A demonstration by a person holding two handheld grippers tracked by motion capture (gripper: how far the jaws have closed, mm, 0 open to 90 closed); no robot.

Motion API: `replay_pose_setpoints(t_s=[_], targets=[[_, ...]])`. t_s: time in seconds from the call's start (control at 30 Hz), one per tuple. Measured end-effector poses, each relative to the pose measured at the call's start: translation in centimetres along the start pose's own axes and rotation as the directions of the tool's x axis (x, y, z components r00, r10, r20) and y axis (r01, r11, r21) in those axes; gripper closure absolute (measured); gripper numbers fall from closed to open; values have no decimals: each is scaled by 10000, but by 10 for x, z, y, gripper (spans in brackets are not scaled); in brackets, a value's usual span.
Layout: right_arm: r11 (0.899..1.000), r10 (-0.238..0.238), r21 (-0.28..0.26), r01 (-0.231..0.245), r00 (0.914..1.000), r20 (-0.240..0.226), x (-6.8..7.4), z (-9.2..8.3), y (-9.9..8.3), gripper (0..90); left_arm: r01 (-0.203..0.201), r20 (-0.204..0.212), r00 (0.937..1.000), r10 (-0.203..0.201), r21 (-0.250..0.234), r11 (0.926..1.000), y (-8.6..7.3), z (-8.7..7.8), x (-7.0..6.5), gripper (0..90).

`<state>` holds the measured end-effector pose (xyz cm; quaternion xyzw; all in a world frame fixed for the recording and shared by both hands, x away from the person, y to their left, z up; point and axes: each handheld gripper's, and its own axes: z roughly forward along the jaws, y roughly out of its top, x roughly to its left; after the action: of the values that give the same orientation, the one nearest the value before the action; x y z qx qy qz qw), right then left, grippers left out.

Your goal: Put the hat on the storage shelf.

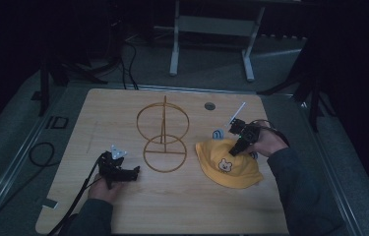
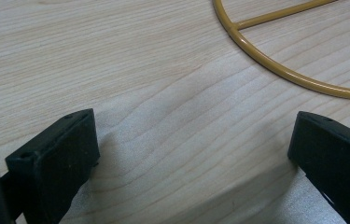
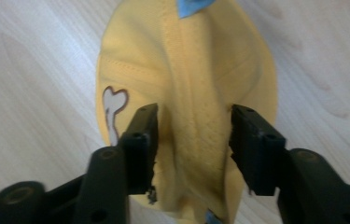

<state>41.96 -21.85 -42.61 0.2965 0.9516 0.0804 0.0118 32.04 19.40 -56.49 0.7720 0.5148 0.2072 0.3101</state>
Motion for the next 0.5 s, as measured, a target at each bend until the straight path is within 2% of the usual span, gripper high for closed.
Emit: replay_pose_setpoints(t_s=[0.1,0.17,0.3,0.5], targets=[[9999,-105,121,106,9999,-77,1,1,2,705,-6,-6,10000,6,-3,10000,0,0,0,19],[9997,-206,143,204,9997,159,2,-1,3,764,15,-3,10000,-15,-13,10000,0,0,0,19],[9985,-525,148,519,9977,432,8,-3,3,794,13,-2,10000,-13,5,10000,0,0,0,19],[9954,-928,297,914,9943,522,15,-8,3,797,33,-8,10000,-33,-23,10000,0,0,0,19]])
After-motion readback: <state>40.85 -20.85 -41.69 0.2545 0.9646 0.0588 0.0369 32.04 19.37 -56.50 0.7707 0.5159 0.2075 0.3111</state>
